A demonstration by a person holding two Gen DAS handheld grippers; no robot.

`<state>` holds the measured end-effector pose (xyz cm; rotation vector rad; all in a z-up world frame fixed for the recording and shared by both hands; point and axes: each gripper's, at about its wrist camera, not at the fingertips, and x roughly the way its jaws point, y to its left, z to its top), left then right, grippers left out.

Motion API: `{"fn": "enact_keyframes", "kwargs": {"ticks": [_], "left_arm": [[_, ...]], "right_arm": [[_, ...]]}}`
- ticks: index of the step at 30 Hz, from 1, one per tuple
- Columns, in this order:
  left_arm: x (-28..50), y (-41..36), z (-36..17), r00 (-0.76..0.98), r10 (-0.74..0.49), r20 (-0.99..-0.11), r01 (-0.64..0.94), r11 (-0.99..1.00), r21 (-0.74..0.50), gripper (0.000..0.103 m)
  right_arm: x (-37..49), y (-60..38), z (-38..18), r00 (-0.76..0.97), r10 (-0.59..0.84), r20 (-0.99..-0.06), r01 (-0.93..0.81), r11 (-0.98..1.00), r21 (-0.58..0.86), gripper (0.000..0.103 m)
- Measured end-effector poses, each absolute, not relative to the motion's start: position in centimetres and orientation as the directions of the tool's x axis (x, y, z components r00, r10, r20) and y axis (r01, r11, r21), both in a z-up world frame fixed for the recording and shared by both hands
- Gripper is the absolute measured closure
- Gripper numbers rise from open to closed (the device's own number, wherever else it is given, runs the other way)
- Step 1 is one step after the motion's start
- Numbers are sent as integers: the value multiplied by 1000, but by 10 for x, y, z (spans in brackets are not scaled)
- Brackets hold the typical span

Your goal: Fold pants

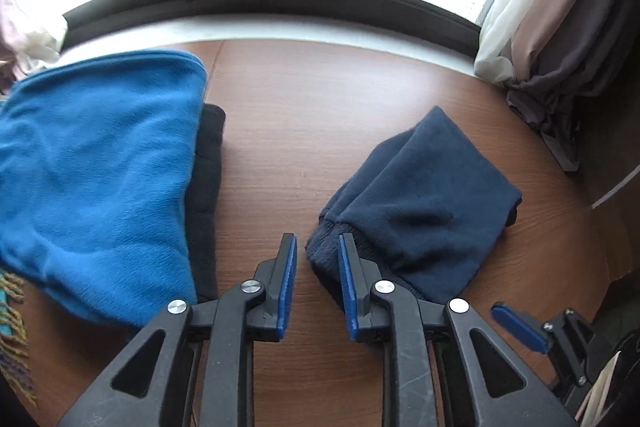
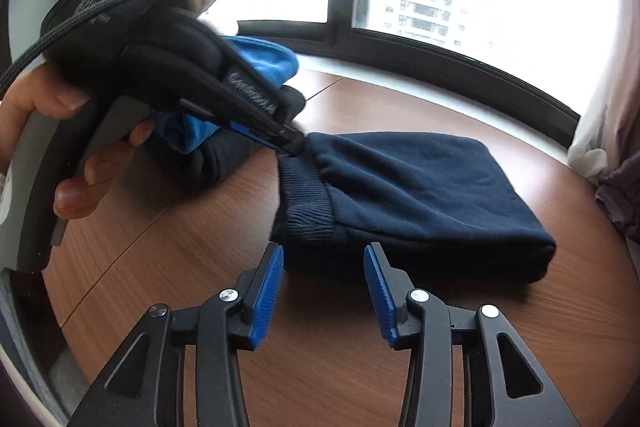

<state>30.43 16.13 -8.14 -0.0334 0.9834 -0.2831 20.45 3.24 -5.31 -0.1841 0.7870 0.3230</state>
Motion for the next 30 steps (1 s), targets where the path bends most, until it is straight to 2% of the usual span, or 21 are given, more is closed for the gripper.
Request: {"fn": "enact_keyframes", "kwargs": {"ticks": [1, 2, 3, 5, 8, 12, 13, 20, 30], "left_arm": [[295, 161, -75, 554, -233, -799, 205, 969, -140, 71], [286, 160, -70, 581, -229, -781, 199, 970, -137, 64], [277, 159, -65, 602, -224, -767, 191, 972, -134, 61], [263, 159, -58, 624, -224, -749, 172, 974, -148, 61], [246, 157, -51, 639, -232, -734, 136, 973, -188, 57], [223, 152, -48, 697, -165, -698, 69, 984, -164, 42], [218, 152, -48, 705, -149, -694, 54, 986, -157, 41], [216, 143, -71, 675, -100, -731, -39, 985, -170, 39], [238, 126, -87, 648, -175, -741, -77, 953, -293, 36]], "right_arm": [[203, 27, -50, 674, 200, -711, -327, 944, -45, 59], [201, 19, -45, 688, 184, -702, -300, 953, -45, 55], [199, 11, -39, 704, 171, -689, -276, 960, -44, 52], [194, -4, -28, 747, 141, -650, -231, 971, -54, 44], [187, -23, -12, 788, 101, -607, -191, 978, -86, 39], [187, -47, 5, 828, 41, -559, -134, 983, -127, 29], [189, -53, 6, 837, 29, -547, -121, 984, -134, 26], [213, -101, 7, 842, -46, -537, -28, 991, -129, 26], [258, -150, -22, 776, 20, -630, 49, 995, 92, 26]]}}
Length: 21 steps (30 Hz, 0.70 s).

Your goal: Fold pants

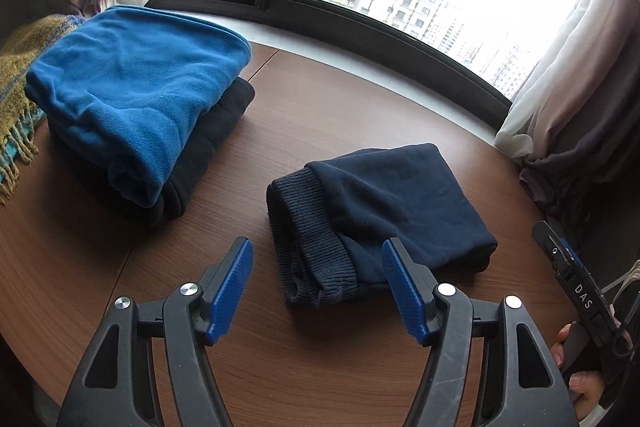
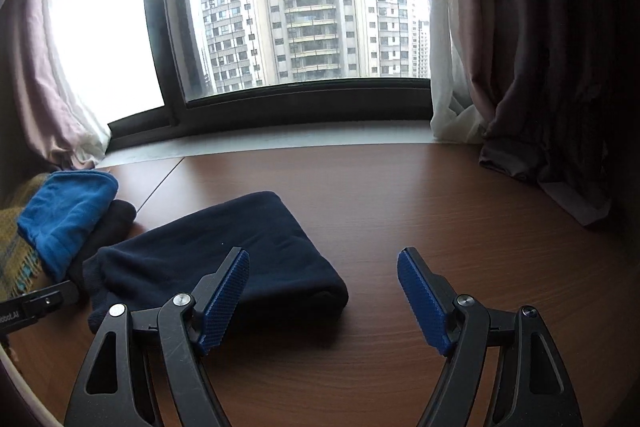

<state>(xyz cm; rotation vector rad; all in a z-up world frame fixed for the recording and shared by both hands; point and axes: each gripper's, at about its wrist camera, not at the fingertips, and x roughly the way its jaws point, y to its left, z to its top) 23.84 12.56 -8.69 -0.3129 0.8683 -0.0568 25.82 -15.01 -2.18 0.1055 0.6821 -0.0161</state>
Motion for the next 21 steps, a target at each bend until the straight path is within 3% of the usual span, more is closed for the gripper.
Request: {"fn": "enact_keyframes", "kwargs": {"ticks": [12, 21], "left_arm": [[266, 121, -111, 608, -160, -778, -92, 959, -269, 35], [287, 131, -138, 600, -207, -773, -97, 940, -327, 34]], "right_arm": [[298, -164, -58, 693, 115, -711, 64, 973, 220, 26], [321, -157, -85, 645, 113, -756, 54, 980, 192, 26]]}}
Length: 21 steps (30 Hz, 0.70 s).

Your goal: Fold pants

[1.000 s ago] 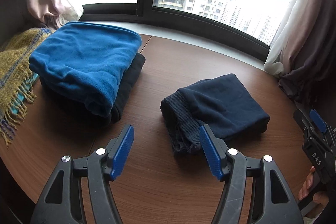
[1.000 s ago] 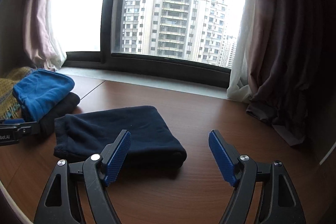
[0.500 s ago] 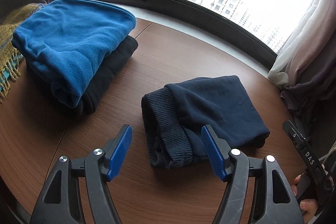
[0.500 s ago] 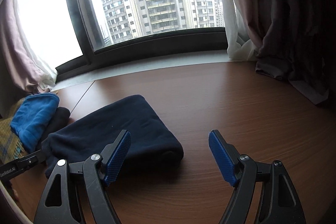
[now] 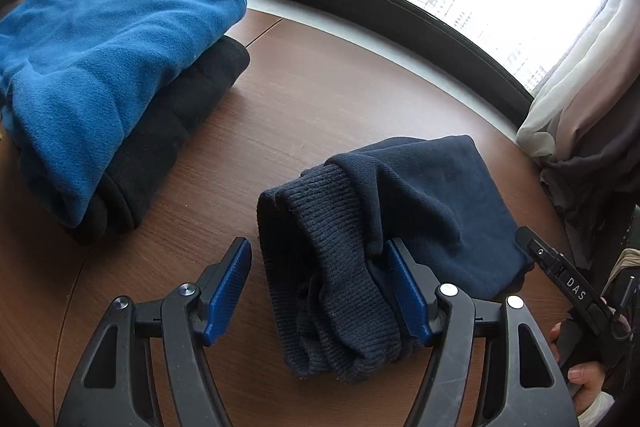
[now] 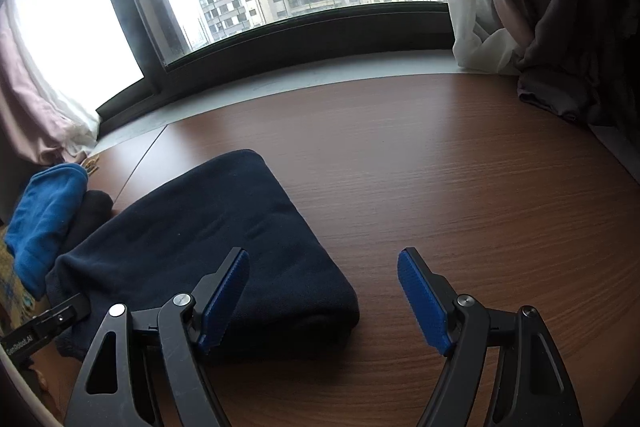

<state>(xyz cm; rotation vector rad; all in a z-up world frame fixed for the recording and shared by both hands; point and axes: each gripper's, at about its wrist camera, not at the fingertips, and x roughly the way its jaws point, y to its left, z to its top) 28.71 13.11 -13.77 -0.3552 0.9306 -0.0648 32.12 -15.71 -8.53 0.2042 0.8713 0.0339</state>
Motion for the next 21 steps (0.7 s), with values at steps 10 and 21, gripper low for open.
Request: {"fn": "enact_keyframes", "kwargs": {"ticks": [10, 21], "left_arm": [[299, 144, -159, 579, -289, -763, -98, 904, -417, 30], [307, 137, -158, 564, -336, -754, -69, 891, -449, 52]], "right_arm": [[324, -144, -103, 624, 108, -774, 2, 990, 140, 26], [331, -146, -115, 589, 154, -793, -3, 982, 188, 26]]}}
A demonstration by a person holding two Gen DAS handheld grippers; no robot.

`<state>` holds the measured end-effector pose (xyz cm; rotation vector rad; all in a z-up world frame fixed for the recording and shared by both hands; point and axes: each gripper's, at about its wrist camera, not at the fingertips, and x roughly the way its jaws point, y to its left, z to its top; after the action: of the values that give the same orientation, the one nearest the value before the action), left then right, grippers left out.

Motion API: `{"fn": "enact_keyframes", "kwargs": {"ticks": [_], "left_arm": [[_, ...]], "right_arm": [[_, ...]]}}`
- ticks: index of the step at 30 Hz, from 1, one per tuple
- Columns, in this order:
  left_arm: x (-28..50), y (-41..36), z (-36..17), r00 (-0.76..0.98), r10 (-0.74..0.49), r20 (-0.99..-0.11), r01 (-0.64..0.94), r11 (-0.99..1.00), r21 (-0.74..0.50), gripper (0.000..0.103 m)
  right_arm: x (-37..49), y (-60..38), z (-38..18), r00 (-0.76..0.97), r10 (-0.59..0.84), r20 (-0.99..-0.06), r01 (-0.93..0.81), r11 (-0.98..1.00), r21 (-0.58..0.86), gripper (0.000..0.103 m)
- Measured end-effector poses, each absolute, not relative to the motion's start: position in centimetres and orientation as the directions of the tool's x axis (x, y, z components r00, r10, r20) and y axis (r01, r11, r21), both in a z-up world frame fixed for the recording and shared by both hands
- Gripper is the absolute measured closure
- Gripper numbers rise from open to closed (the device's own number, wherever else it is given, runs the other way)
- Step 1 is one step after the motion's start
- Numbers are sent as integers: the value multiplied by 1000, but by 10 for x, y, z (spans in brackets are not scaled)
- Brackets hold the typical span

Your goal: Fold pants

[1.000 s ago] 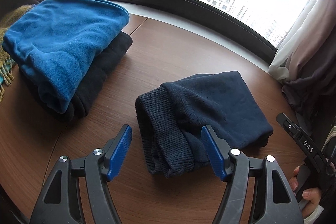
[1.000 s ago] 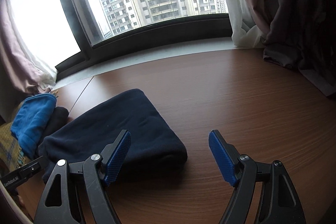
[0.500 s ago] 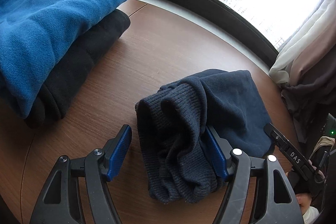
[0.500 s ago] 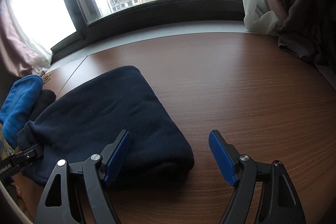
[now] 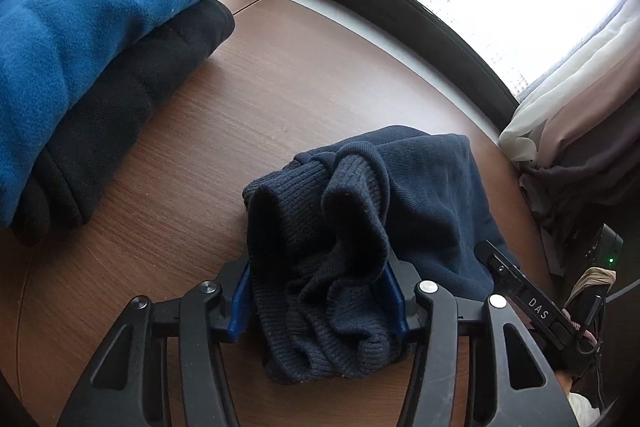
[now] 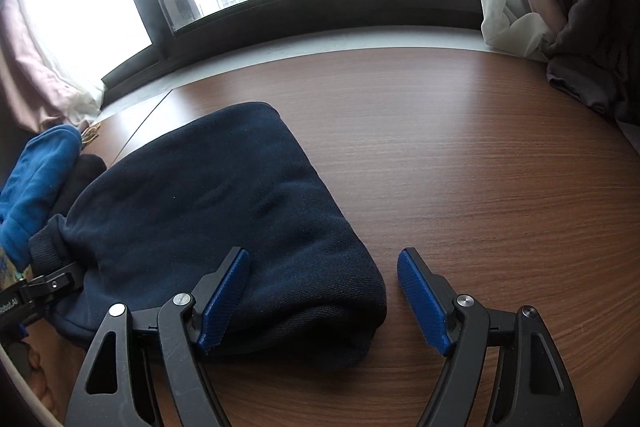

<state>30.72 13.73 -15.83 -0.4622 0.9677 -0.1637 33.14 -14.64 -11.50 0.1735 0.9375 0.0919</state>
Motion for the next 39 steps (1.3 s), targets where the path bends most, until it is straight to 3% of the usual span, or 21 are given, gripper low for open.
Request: {"fn": "enact_keyframes", "kwargs": {"ticks": [6, 8, 11, 20, 39], "left_arm": [[311, 140, -156, 550, -370, -749, -72, 873, -483, 60], [312, 143, -156, 547, -387, -742, -84, 857, -509, 62], [313, 143, -154, 546, -411, -730, -96, 835, -542, 65], [307, 140, -131, 575, -424, -700, -51, 835, -548, 73], [260, 152, -50, 716, -373, -590, 29, 861, -508, 75]], "right_arm": [[332, -142, -113, 574, 193, -796, -44, 978, 206, 48], [330, -137, -109, 582, 187, -791, -70, 981, 181, 62], [326, -130, -98, 602, 163, -782, -100, 987, 128, 74], [318, -135, -66, 660, 173, -731, -102, 985, 141, 78], [277, -123, 13, 798, 216, -562, -176, 976, 126, 78]]}}
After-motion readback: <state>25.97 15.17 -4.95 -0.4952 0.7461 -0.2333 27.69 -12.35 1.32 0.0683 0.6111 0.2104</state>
